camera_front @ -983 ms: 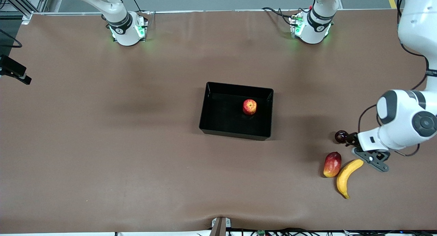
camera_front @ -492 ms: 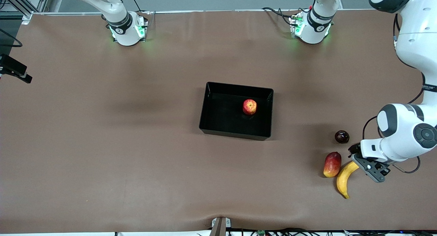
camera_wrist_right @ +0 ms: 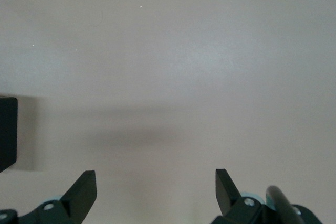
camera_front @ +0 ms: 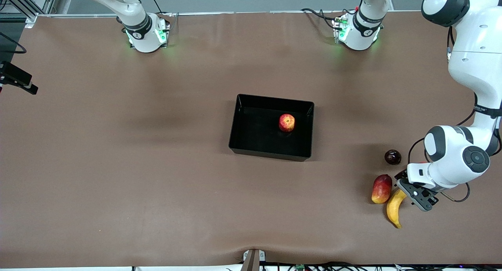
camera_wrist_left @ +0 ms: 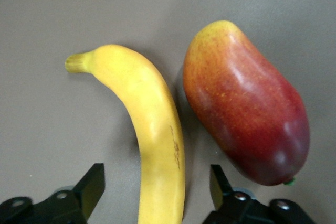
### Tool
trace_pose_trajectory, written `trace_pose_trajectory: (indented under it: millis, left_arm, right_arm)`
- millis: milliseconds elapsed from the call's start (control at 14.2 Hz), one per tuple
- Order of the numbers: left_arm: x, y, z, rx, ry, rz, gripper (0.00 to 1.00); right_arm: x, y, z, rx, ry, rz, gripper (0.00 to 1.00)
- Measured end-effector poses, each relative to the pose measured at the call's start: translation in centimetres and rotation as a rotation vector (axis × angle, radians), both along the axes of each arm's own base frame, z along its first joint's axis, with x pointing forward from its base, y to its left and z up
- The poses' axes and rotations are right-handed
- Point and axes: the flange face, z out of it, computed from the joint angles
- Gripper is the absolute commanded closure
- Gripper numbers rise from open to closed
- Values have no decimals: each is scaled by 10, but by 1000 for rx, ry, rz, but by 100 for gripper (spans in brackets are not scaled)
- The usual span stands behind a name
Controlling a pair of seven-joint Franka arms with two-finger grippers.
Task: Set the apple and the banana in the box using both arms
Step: 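Move the left gripper back over the yellow banana, then grasp the yellow banana with the left gripper and lift it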
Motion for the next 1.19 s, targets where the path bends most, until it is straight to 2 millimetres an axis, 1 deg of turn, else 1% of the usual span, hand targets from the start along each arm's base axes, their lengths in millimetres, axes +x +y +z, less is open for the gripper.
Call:
trace_pose_trajectory:
  millis: [70, 140, 281, 421, 492, 702, 773, 983, 1124, 1194]
  left_arm:
    - [0, 1, -3, 0, 2, 1, 44]
    - [-1, 1, -6, -1, 1, 2, 48]
    - [-1, 1, -13, -6, -3, 2, 65]
    - [-1, 1, -17, -9, -5, 2, 93]
    - [0, 1, -16, -9, -8, 2, 100]
    - [2, 2, -13, -7, -23, -6, 100]
    - [5, 3, -9, -3, -36, -15, 100]
    - [15, 6, 12, 6, -78, -36, 100]
    - [18, 1, 25, 3, -90, -41, 100]
    - [19, -5, 31, -1, -79, -42, 100]
  right_arm:
    - [0, 0, 0, 0, 3, 0, 0]
    - [-1, 0, -1, 1, 5, 0, 0]
    - [-1, 0, -1, 1, 7, 0, 0]
    - [-1, 0, -1, 1, 10, 0, 0]
    - [-1, 0, -1, 1, 14, 0, 0]
    - [-2, 0, -2, 2, 23, 0, 0]
    - [-2, 0, -2, 2, 24, 0, 0]
    - [-2, 0, -2, 3, 24, 0, 0]
    - [-2, 0, -2, 3, 24, 1, 0]
    - [-2, 0, -2, 3, 24, 1, 0]
